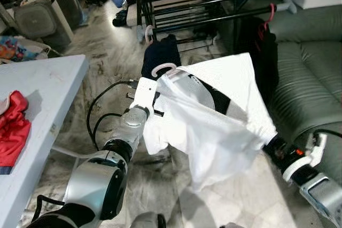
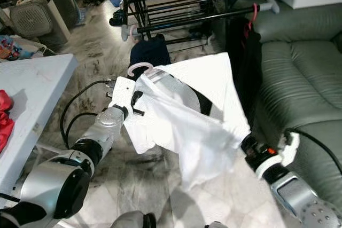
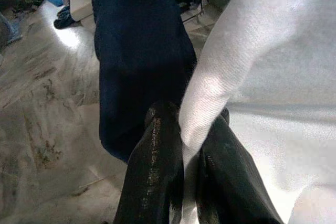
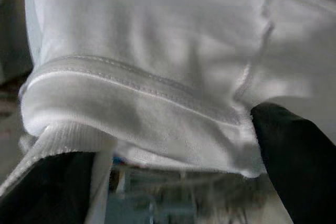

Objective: Hang hanger

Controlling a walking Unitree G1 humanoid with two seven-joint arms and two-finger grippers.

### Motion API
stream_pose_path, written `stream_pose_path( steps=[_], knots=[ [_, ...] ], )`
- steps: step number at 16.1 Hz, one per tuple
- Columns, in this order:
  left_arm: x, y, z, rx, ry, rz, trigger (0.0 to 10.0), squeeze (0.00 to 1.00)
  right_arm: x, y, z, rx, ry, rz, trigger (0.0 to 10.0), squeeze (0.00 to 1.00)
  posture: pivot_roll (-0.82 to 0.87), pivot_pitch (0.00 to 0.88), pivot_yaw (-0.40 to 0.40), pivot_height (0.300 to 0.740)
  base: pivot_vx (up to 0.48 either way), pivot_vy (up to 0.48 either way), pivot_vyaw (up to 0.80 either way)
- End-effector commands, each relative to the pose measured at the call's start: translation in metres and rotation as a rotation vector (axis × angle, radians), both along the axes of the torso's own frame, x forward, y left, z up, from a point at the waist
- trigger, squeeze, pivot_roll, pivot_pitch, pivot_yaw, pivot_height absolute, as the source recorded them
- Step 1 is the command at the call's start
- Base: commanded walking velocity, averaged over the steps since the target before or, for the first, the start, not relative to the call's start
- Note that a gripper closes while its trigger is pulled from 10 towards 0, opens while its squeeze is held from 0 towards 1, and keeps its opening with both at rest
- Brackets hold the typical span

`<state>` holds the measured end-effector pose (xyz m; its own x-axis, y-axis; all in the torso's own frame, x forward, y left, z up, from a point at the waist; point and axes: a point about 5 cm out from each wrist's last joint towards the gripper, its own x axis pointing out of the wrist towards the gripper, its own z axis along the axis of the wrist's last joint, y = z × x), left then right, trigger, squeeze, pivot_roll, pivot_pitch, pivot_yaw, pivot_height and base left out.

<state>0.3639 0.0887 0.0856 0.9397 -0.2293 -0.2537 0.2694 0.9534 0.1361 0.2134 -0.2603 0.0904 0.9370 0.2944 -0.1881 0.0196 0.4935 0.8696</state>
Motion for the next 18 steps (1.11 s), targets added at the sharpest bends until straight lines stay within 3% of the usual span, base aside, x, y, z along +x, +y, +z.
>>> stream_pose_path(
  steps=[1, 2, 3, 5, 7, 8, 10, 11, 12, 13, 14, 15, 16, 18],
  knots=[
    [0.013, 0.016, 0.022, -0.045, -0.08, 0.116, 10.0, 0.0, 0.003, -0.016, 0.004, 0.058, -0.031, -0.171, 10.0, 0.0, -0.1, 0.006, 0.161, 0.74, 0.0, 0.0, 0.0],
    [0.013, 0.017, 0.022, -0.044, -0.082, 0.119, 10.0, 0.0, 0.007, -0.023, 0.011, 0.176, -0.082, -0.269, 10.0, 0.0, -0.1, 0.006, 0.162, 0.74, 0.0, 0.0, 0.0],
    [0.013, 0.017, 0.022, -0.049, -0.078, 0.115, 10.0, 0.0, 0.01, -0.019, 0.017, 0.289, -0.129, -0.275, 10.0, 0.0, -0.1, 0.006, 0.163, 0.74, 0.0, 0.0, 0.0],
    [0.013, 0.015, 0.022, -0.062, -0.074, 0.107, 10.0, 0.0, 0.011, 0.01, 0.043, 0.489, -0.298, -0.08, 10.0, 0.0, -0.1, 0.006, 0.164, 0.74, 0.0, 0.0, 0.0],
    [0.013, 0.012, 0.022, -0.078, -0.071, 0.102, 10.0, 0.0, 0.026, 0.014, 0.08, 0.726, -0.494, -0.109, 10.0, 0.0, -0.1, 0.006, 0.166, 0.74, 0.0, 0.0, 0.0],
    [0.012, 0.009, 0.021, -0.089, -0.065, 0.095, 10.0, 0.0, 0.032, 0.02, 0.089, 0.772, -0.539, -0.083, 10.0, 0.0, -0.1, 0.006, 0.17, 0.74, 0.0, 0.0, 0.0],
    [0.01, 0.002, 0.02, -0.11, -0.055, 0.06, 10.0, 0.0, 0.035, 0.053, 0.1, 0.808, -0.55, 0.102, 10.0, 0.0, -0.1, 0.005, 0.172, 0.74, 0.0, 0.0, 0.0],
    [0.01, -0.002, 0.021, -0.109, -0.061, 0.047, 10.0, 0.0, 0.034, 0.074, 0.095, 0.725, -0.491, 0.209, 10.0, 0.0, -0.09, 0.005, 0.169, 0.74, 0.0, 0.0, 0.0],
    [0.011, -0.004, 0.023, -0.105, -0.071, 0.032, 10.0, 0.0, 0.031, 0.091, 0.076, 0.489, -0.375, 0.3, 10.0, 0.0, -0.09, 0.005, 0.168, 0.74, 0.0, 0.0, 0.0],
    [0.011, -0.004, 0.024, -0.103, -0.074, 0.028, 10.0, 0.0, 0.03, 0.094, 0.068, 0.38, -0.326, 0.325, 10.0, 0.0, -0.09, 0.005, 0.168, 0.74, 0.0, 0.0, 0.0],
    [0.012, -0.003, 0.026, -0.082, -0.085, -0.01, 10.0, 0.0, 0.028, 0.091, 0.047, -0.091, -0.241, 0.363, 10.0, 0.0, -0.09, 0.005, 0.168, 0.74, 0.0, 0.0, 0.0],
    [0.012, -0.003, 0.026, -0.065, -0.088, -0.041, 10.0, 0.0, 0.028, 0.086, 0.038, -0.32, -0.223, 0.374, 10.0, 0.0, -0.09, 0.005, 0.168, 0.74, 0.0, 0.0, 0.0],
    [0.012, -0.001, 0.028, -0.015, -0.104, -0.091, 10.0, 0.0, 0.028, 0.069, 0.029, -0.633, -0.214, 0.397, 10.0, 0.0, -0.09, 0.01, 0.166, 0.74, 0.0, 0.0, 0.0],
    [0.014, 0.001, 0.035, 0.044, -0.141, -0.2, 10.0, 0.0, 0.034, 0.038, 0.039, -0.898, -0.221, 0.341, 10.0, 0.0, -0.09, 0.011, 0.166, 0.74, 0.0, 0.0, 0.0]
  ],
)
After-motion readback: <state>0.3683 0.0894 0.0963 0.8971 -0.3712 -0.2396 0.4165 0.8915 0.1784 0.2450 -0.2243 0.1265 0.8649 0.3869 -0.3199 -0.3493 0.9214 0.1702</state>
